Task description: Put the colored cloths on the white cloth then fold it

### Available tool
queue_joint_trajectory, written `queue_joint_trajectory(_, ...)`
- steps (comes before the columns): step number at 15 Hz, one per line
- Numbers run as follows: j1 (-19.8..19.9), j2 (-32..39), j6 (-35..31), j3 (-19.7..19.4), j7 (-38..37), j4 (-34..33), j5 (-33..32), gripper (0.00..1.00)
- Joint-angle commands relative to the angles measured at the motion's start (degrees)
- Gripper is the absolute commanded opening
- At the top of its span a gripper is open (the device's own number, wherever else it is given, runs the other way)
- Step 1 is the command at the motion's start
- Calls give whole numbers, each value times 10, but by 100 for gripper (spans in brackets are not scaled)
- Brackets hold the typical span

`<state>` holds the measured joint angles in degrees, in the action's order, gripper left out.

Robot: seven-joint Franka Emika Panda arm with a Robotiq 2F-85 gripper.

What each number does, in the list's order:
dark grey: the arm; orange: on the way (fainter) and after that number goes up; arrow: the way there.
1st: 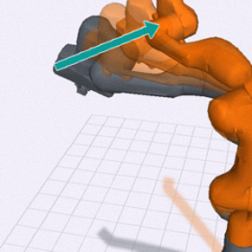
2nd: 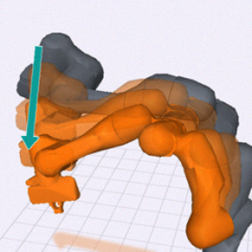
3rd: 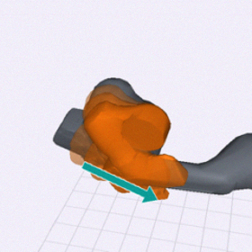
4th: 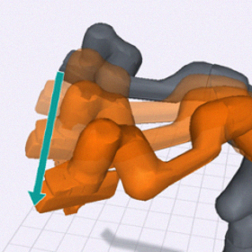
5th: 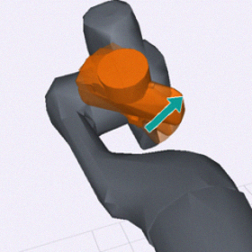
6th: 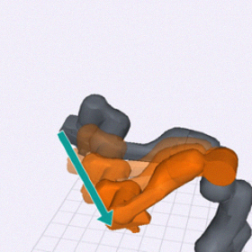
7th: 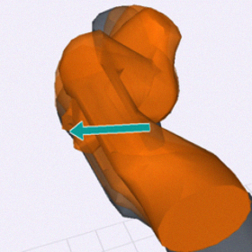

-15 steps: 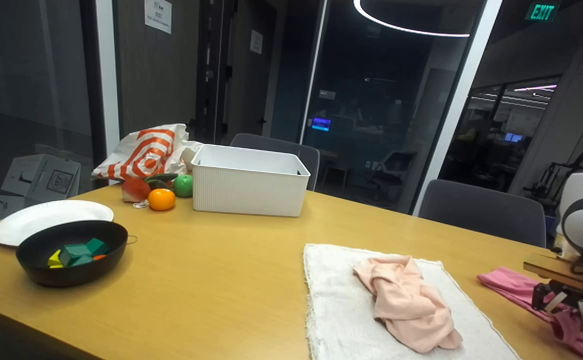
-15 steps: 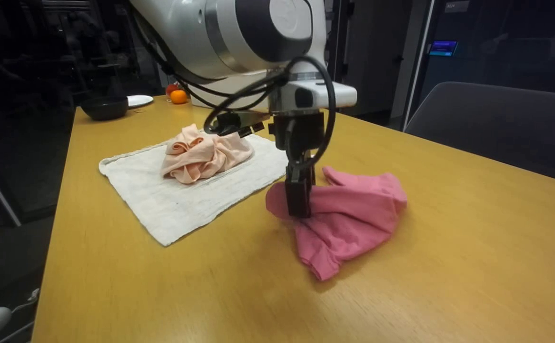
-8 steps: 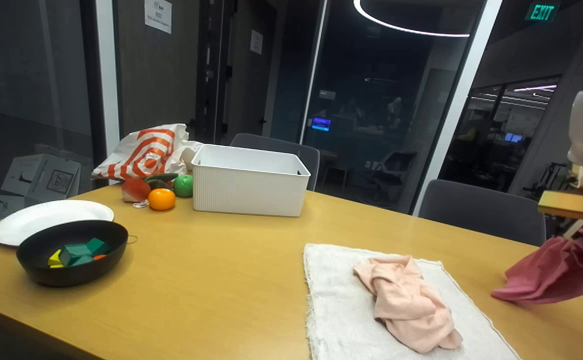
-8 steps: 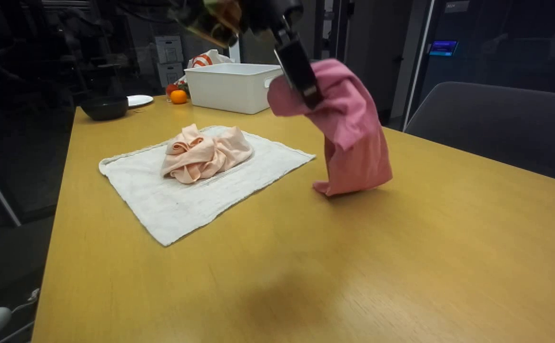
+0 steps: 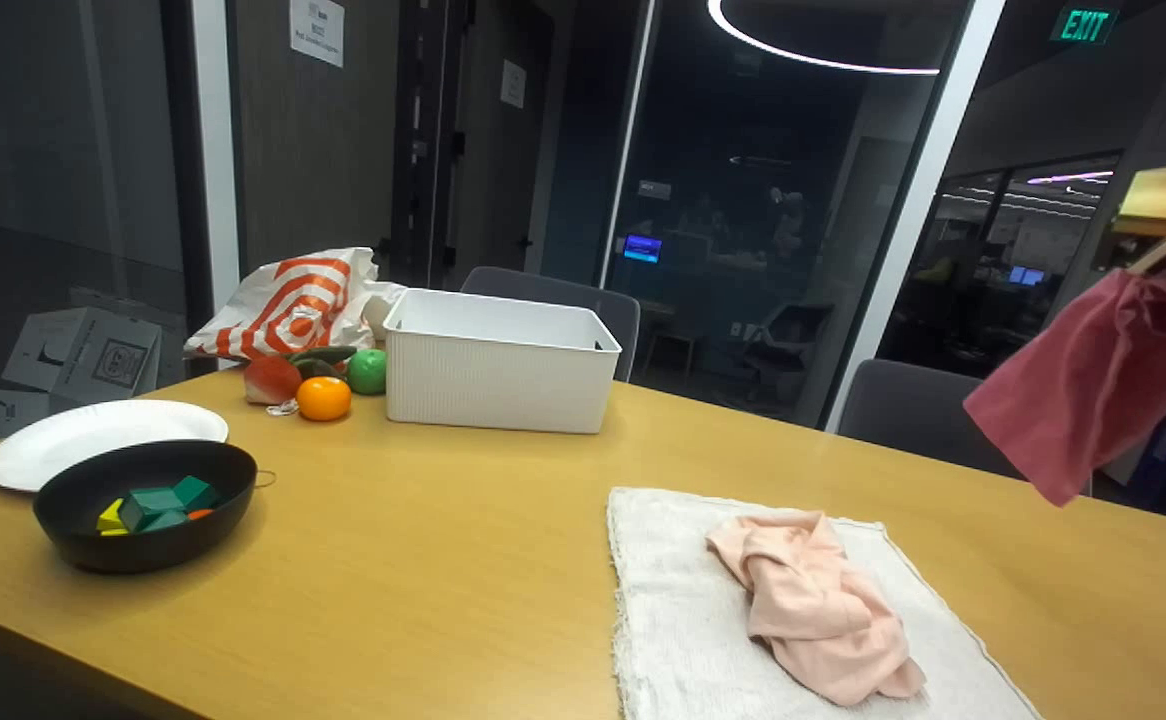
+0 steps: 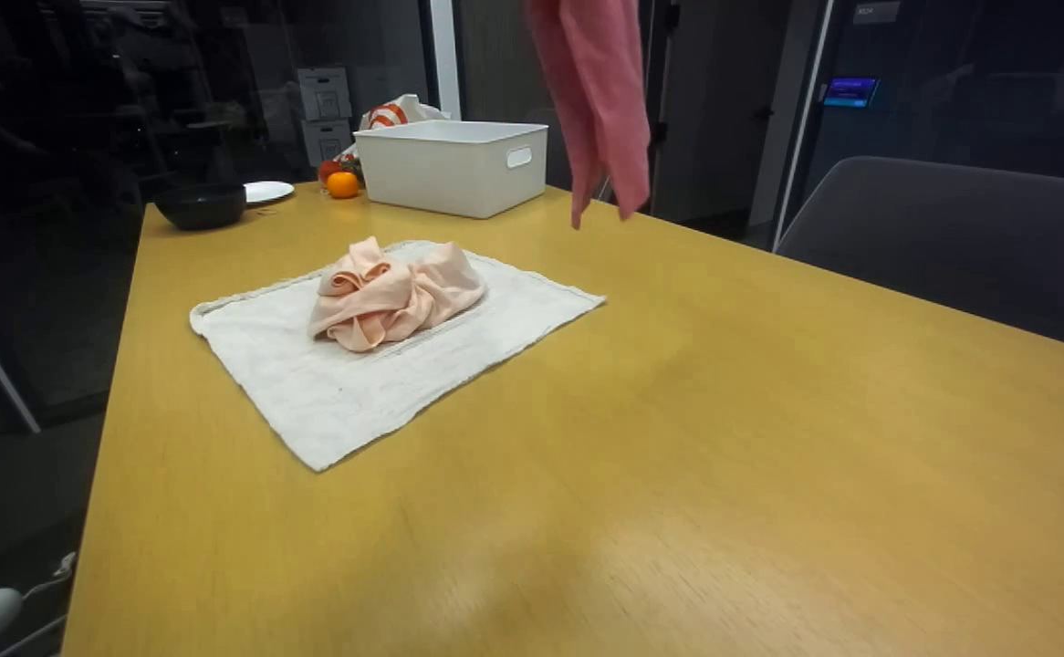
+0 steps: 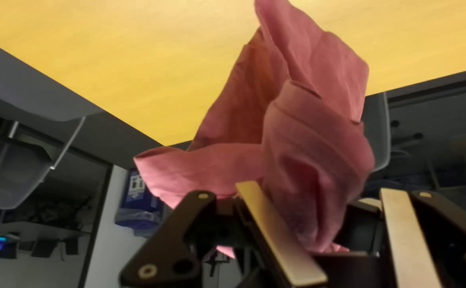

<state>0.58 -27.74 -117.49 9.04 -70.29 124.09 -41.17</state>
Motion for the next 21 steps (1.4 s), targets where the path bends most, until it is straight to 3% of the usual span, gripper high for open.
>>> queue_joint_trajectory(1, -45, -38, -19, 8, 70, -3, 55, 3)
queue_joint_trajectory(7, -100, -54, -35, 24, 202, 0, 229, 2)
queue_joint_trajectory(12, -133, -3, -77, 49, 274, 20, 378, 2)
queue_joint_trajectory(16, -157, 58, -51, 59, 360, 10, 478, 2)
queue_joint_trajectory(17, -155, 75, -24, 65, 376, 4, 482, 2)
queue_joint_trajectory(19, -132, 103, 18, 88, 366, 4, 432, 1)
queue_joint_trajectory(21, -115, 122, 8, 106, 340, 19, 360, 1)
